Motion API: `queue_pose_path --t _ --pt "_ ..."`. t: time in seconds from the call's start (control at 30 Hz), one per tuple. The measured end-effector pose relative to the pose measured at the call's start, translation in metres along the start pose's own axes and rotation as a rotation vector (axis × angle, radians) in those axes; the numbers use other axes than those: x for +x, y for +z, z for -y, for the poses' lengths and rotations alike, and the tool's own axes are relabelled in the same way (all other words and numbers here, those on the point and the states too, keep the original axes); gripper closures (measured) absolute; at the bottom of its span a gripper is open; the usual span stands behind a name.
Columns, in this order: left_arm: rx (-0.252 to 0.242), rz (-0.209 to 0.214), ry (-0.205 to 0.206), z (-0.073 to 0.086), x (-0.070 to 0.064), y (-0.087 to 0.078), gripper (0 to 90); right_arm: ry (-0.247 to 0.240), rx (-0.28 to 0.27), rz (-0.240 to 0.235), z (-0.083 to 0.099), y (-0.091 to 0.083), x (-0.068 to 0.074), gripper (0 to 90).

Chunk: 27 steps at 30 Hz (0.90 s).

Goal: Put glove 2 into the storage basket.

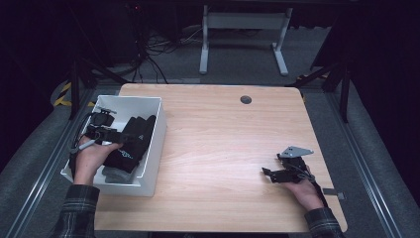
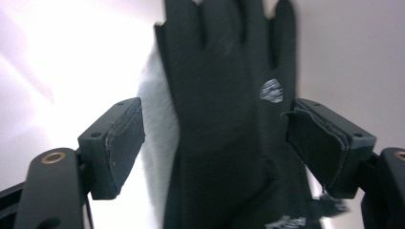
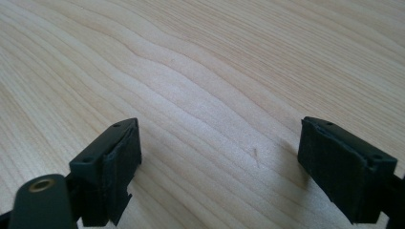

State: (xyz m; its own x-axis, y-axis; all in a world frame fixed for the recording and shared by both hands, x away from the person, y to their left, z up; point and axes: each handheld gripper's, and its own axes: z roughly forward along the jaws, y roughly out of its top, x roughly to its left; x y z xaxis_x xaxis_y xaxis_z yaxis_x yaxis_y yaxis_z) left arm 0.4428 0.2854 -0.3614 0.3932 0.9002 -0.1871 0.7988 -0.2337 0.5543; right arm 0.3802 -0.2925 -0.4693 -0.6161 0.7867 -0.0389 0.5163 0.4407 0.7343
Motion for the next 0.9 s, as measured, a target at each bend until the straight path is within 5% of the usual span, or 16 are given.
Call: queue_pose_path --t 0.4,0.9 --pt "-0.082 0.055 0.095 -0.018 -0.034 -0.023 20.4 0.001 0.001 0.000 0.000 0.000 0.000 15.3" --pt "-0.134 0.147 0.210 -0.037 -0.088 -0.024 19.9 0.000 0.001 -0.001 0.000 0.000 0.000 15.3"
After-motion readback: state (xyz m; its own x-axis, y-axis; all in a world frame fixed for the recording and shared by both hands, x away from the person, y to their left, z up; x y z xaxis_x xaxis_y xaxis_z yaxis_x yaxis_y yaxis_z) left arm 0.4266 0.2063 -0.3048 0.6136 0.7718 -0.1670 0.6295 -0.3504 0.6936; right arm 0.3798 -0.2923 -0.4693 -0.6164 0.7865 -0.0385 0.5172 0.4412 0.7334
